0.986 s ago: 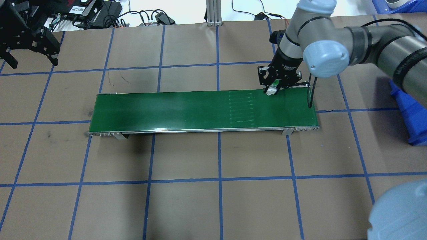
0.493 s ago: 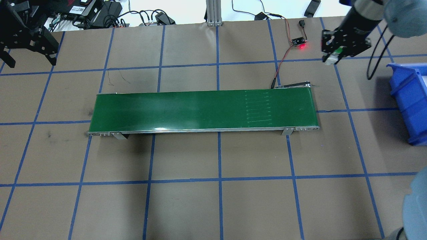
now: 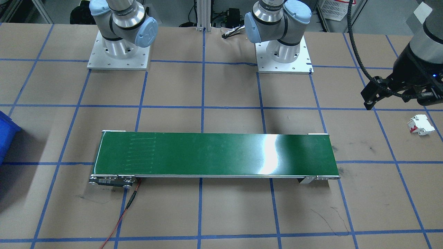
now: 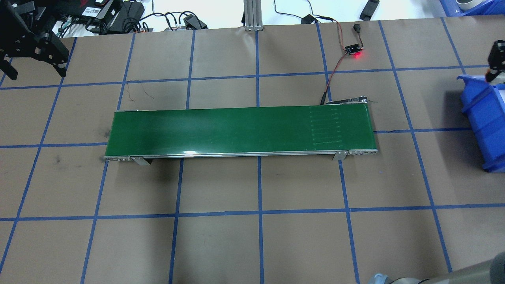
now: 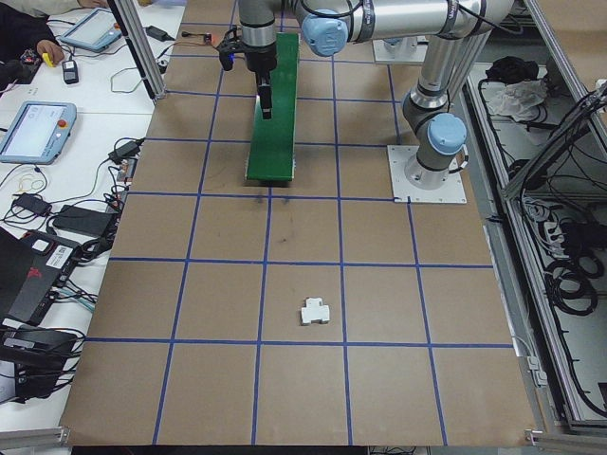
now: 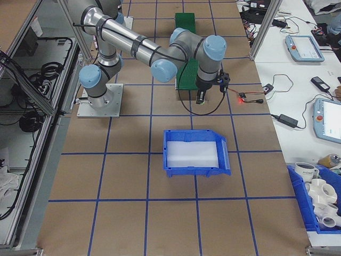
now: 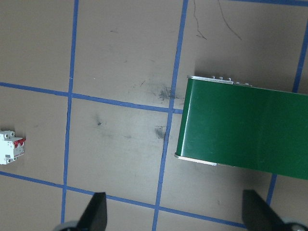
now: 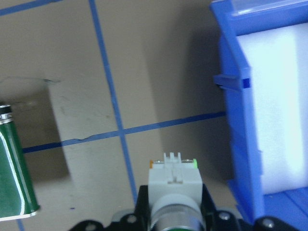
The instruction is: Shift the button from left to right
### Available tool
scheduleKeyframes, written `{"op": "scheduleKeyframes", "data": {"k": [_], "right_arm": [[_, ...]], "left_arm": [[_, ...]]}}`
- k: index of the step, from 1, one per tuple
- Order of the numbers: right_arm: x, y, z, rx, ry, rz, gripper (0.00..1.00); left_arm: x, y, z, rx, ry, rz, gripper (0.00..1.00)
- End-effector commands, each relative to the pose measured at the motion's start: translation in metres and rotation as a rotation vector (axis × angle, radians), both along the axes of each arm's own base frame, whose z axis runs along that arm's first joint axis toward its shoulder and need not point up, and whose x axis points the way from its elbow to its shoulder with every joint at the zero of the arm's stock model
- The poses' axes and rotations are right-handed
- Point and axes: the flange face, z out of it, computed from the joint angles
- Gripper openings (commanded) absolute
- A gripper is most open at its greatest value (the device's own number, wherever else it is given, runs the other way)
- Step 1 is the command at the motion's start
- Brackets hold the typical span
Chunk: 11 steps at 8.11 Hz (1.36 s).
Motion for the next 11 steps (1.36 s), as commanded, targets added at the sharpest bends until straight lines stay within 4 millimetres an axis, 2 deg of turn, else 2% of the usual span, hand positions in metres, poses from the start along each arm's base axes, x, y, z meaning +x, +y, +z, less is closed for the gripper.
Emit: {"op": "scheduleKeyframes", "data": {"k": [1, 2, 3, 4, 5, 7, 8, 9, 11], "right_arm": [[-0.117, 0.023, -0.031, 0.010, 0.094, 0.026, 0.00], [-0.139, 0.017, -0.054, -0.014, 0.082, 0.074, 0.00], [-0.147, 0.015, -0.071, 0.003, 0.075, 0.086, 0.00], [-0.169, 0.017, -0.103, 0.024, 0.037, 0.097, 0.00], [-0.178, 0.015, -0.119, 0.021, 0.037, 0.107, 0.00], [-0.183, 0.010, -0.144, 0.014, 0.043, 0.137, 0.00], [-0.185, 0.009, -0.148, 0.006, 0.050, 0.198, 0.00], [-0.183, 0.010, -0.153, 0.012, 0.041, 0.201, 0.00], [-0.176, 0.017, -0.174, 0.037, 0.014, 0.205, 0.00]], "left_arm": [[0.000, 0.000, 0.000, -0.002, -0.001, 0.000, 1.00], [0.001, -0.002, 0.001, -0.004, -0.003, 0.003, 1.00], [0.001, -0.001, 0.000, 0.000, -0.003, 0.003, 1.00], [-0.001, -0.001, 0.000, -0.002, 0.003, 0.002, 1.00], [-0.004, -0.001, 0.001, -0.006, 0.005, 0.006, 1.00], [-0.004, -0.001, 0.001, -0.006, 0.005, 0.006, 1.00], [-0.010, -0.003, -0.001, -0.010, 0.023, 0.002, 1.00], [-0.023, -0.006, 0.000, -0.033, 0.086, 0.012, 1.00], [-0.042, -0.005, 0.001, -0.039, 0.088, 0.021, 1.00]]}}
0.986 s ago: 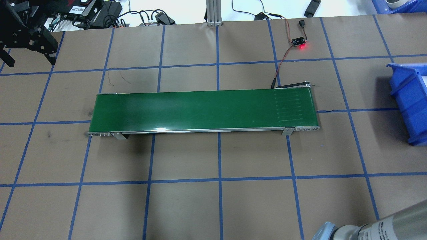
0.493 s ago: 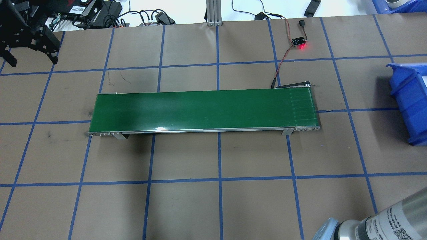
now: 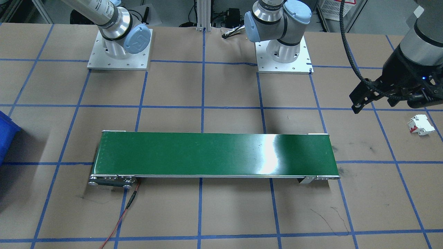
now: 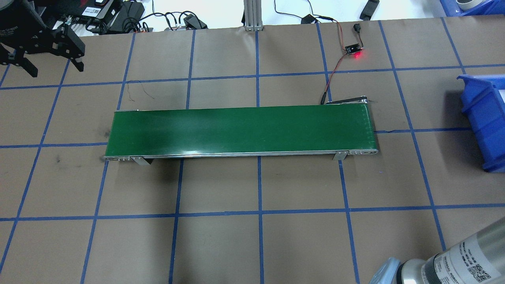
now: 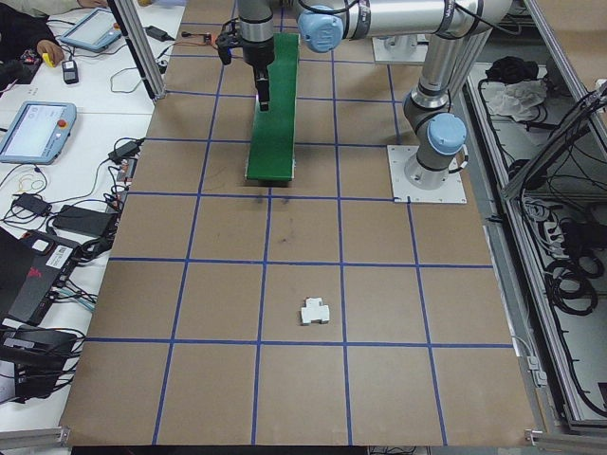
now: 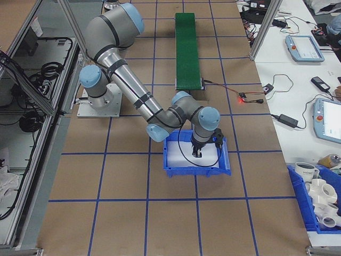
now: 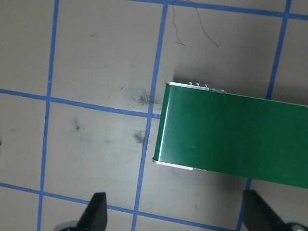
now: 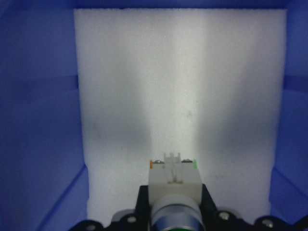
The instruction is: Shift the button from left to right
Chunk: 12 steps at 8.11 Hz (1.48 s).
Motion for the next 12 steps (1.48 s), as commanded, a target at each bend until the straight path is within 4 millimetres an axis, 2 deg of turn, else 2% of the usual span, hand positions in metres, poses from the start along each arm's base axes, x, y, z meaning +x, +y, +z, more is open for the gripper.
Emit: {"op": "scheduleKeyframes", "data": {"k": [1, 4, 5, 6, 8, 9, 10, 12], "right_arm": [[0.002, 0.006, -0.020, 0.020, -0.013, 0.011, 0.00], [-0.010, 0.015, -0.028, 0.024, -0.028, 0.042, 0.01], [-0.011, 0.016, -0.029, 0.024, -0.031, 0.043, 0.04], [-0.012, 0.017, -0.029, 0.025, -0.029, 0.060, 0.17], [-0.013, 0.016, -0.028, 0.011, -0.019, 0.068, 0.69], [-0.011, 0.017, -0.031, 0.006, -0.013, 0.071, 0.74], [-0.010, 0.018, -0.029, 0.003, -0.011, 0.071, 0.83], [-0.009, 0.019, -0.019, -0.007, -0.001, 0.090, 0.88]], "left_arm": [[-0.027, 0.001, 0.002, -0.011, 0.018, -0.008, 1.00], [-0.080, -0.006, -0.005, -0.045, 0.023, 0.008, 1.00], [-0.084, -0.005, -0.006, -0.043, 0.019, 0.000, 1.00], [-0.085, -0.005, -0.006, -0.044, 0.025, 0.000, 1.00], [-0.085, -0.004, -0.005, -0.045, 0.020, -0.002, 1.00], [-0.085, -0.004, -0.006, -0.043, 0.020, -0.002, 1.00], [-0.085, -0.004, -0.005, -0.045, 0.019, -0.001, 1.00], [-0.085, -0.004, -0.005, -0.045, 0.019, -0.001, 1.00]]}}
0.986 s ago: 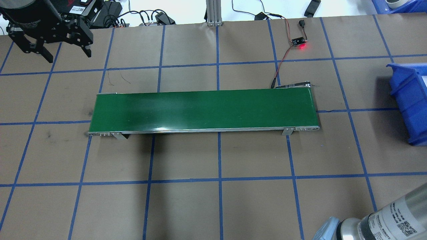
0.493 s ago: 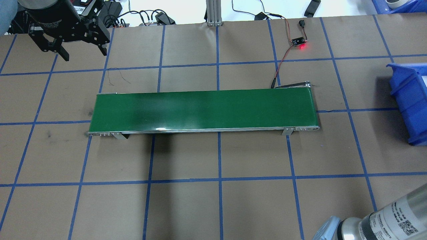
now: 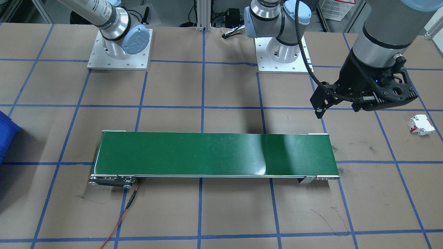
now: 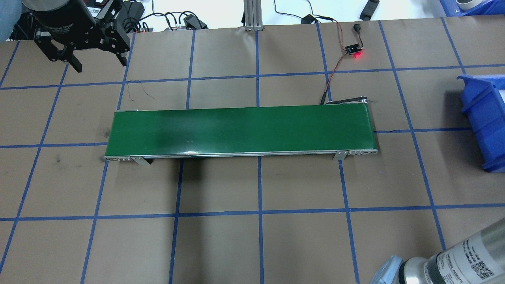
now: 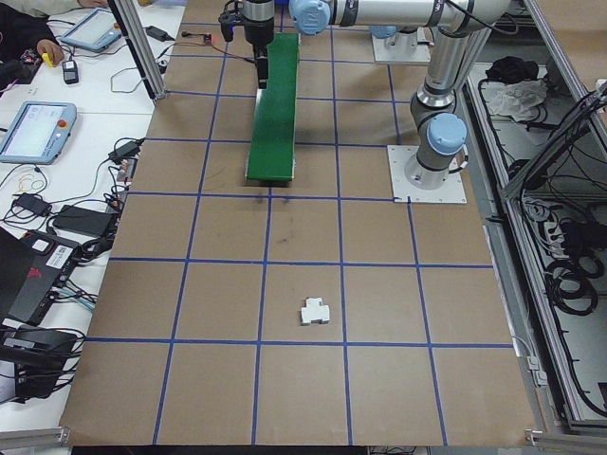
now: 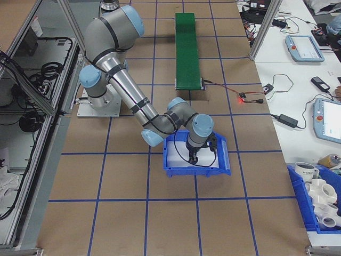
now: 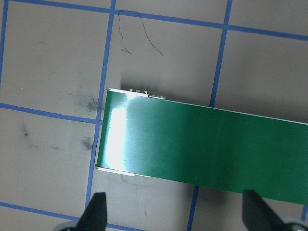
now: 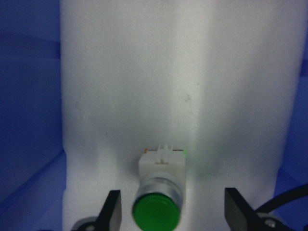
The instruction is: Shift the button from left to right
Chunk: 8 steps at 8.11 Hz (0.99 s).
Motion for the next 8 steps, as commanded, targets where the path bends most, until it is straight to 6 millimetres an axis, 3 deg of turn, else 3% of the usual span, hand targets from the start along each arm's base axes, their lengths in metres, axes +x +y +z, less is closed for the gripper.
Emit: {"op": "scheduleKeyframes", "data": {"k": [1, 3, 4, 5, 6, 8], "right_arm": [[0.003, 0.003, 0.027, -0.028, 0.029, 0.018, 0.96], [0.024, 0.014, 0.087, -0.065, 0.054, 0.021, 1.00], [0.049, 0.023, 0.119, -0.049, 0.023, 0.025, 1.00], [0.090, 0.023, 0.163, -0.086, 0.038, 0.015, 1.00], [0.149, 0.013, 0.202, -0.131, 0.070, -0.001, 1.00], [0.277, -0.002, 0.244, -0.167, 0.047, 0.040, 1.00]], "left_arm": [[0.000, 0.001, 0.000, 0.000, -0.001, 0.000, 1.00], [0.001, 0.002, 0.003, -0.004, -0.003, 0.000, 1.00], [0.001, 0.002, 0.003, -0.004, -0.003, 0.000, 1.00], [0.001, 0.002, 0.003, -0.004, -0.003, 0.000, 1.00], [0.000, 0.002, 0.003, -0.006, -0.001, 0.000, 1.00], [0.001, 0.003, 0.002, -0.003, -0.001, 0.002, 1.00]]}}
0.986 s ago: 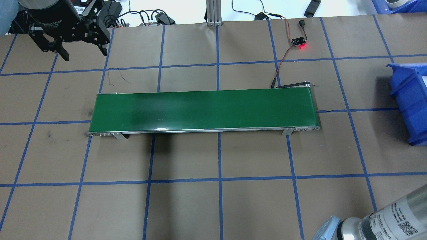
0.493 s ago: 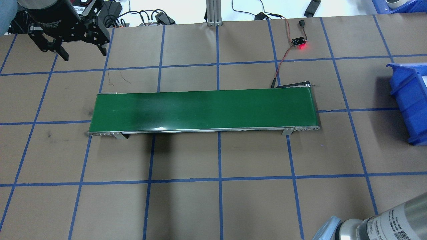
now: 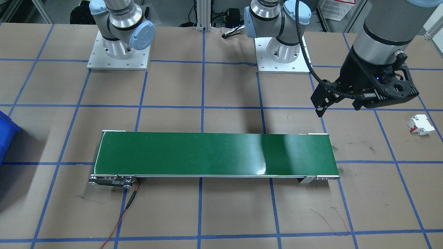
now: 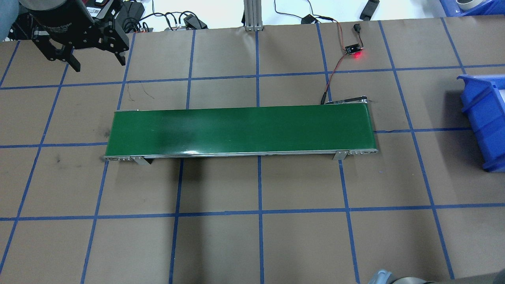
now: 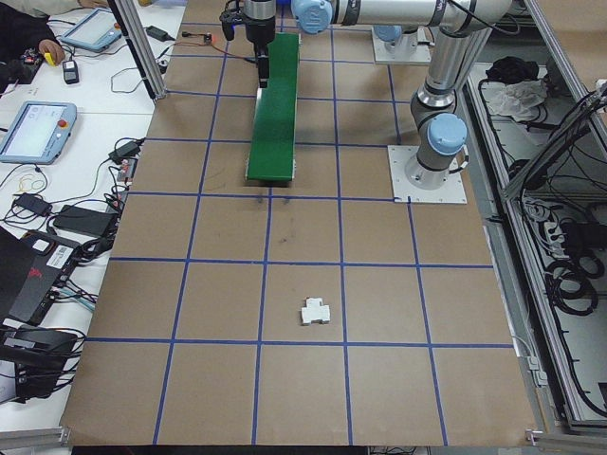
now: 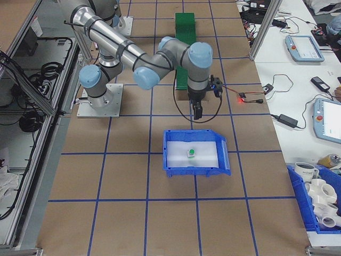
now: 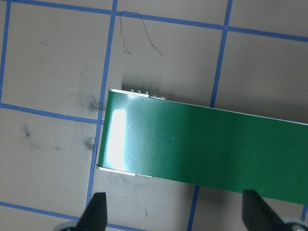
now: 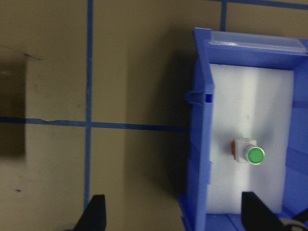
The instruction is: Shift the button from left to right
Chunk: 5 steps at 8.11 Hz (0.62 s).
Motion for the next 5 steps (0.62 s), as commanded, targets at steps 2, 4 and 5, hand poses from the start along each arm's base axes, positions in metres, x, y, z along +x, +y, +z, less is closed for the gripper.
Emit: {"op": "scheduleKeyframes", "data": {"k": [2, 4, 5], "right_arm": [[0.247, -0.001, 0.069, -0.085, -0.073, 0.053, 1.00], [0.350, 0.014, 0.072, -0.093, -0.067, 0.063, 1.00], [0.371, 0.020, 0.073, -0.095, -0.086, 0.034, 1.00]], "left_arm": [[-0.001, 0.001, 0.000, 0.002, 0.001, -0.001, 1.00], [0.000, 0.001, 0.000, 0.000, 0.000, 0.001, 1.00], [-0.001, 0.001, 0.000, 0.002, 0.001, -0.001, 1.00]]}}
